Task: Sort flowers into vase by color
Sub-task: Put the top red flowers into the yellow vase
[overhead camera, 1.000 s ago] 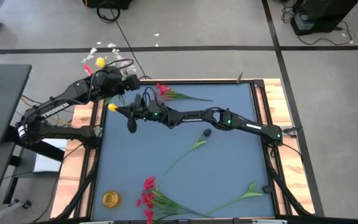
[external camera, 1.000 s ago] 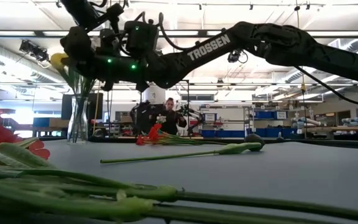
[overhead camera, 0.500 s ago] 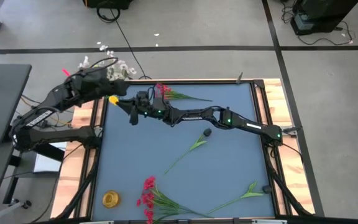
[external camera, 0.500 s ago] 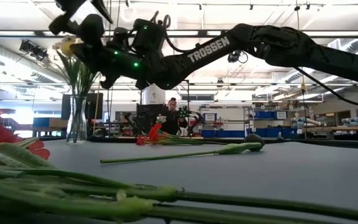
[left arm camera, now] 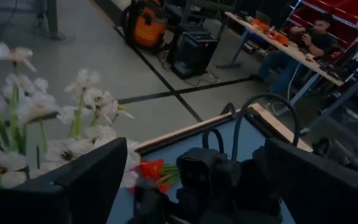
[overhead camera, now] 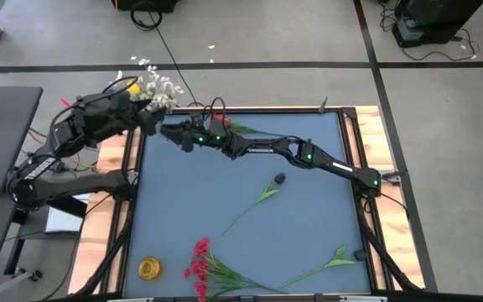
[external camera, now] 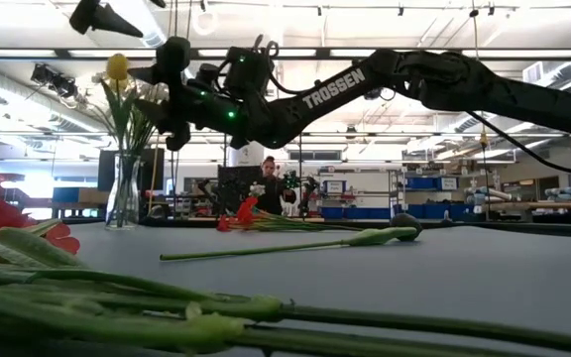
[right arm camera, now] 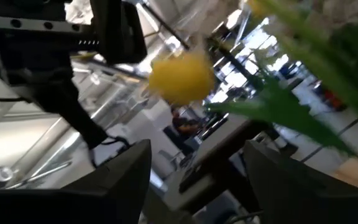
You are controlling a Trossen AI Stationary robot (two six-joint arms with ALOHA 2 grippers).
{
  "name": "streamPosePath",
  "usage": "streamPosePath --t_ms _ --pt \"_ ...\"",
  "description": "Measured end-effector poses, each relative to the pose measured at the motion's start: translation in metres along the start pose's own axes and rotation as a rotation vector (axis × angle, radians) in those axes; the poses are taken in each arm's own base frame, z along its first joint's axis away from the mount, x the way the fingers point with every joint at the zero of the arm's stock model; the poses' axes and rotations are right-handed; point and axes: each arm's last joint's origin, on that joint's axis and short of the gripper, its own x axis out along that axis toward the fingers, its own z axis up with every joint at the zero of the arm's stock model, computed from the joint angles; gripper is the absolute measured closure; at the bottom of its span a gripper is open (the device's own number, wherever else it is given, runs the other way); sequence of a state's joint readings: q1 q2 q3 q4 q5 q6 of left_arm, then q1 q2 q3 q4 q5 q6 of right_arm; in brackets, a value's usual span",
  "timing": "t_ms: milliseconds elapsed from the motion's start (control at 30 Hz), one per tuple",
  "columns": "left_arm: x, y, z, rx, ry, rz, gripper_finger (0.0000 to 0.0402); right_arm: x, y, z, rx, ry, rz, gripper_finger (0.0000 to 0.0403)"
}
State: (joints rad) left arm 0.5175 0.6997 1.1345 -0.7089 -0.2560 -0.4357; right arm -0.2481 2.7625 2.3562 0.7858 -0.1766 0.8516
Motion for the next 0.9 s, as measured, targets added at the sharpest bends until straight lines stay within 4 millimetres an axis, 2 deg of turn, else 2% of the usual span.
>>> streamPosePath --t_ms 233,400,567,667,800,900 --pt "-0.029 -0.003 0.025 0.189 -0.049 -0.012 0.0017 -0.001 -0.005 -0.001 0.051 0.057 -0.006 0.0154" --pt "-0.047 -0.002 0.034 0.214 -0.053 -0.007 0.0017 -0.004 -0.017 0.000 0.048 0.250 -0.086 0.0161" --pt "-0.047 0.000 0.030 0.198 -0.005 0.008 0.0017 -0.002 -0.005 0.020 -0.023 0.371 -0.141 0.0171" --pt "-0.046 0.000 0.030 0.189 -0.004 0.014 0.0017 -0.004 -0.004 0.036 -0.025 0.429 -0.147 0.0180" --pt "-0.047 -0.001 0.032 0.161 -0.022 0.009 0.0017 -0.011 -0.004 0.057 -0.008 0.529 -0.215 0.0193" --pt "-0.047 -0.001 0.033 0.141 -0.037 0.005 0.0017 -0.024 0.000 0.072 -0.004 0.656 -0.348 0.0202"
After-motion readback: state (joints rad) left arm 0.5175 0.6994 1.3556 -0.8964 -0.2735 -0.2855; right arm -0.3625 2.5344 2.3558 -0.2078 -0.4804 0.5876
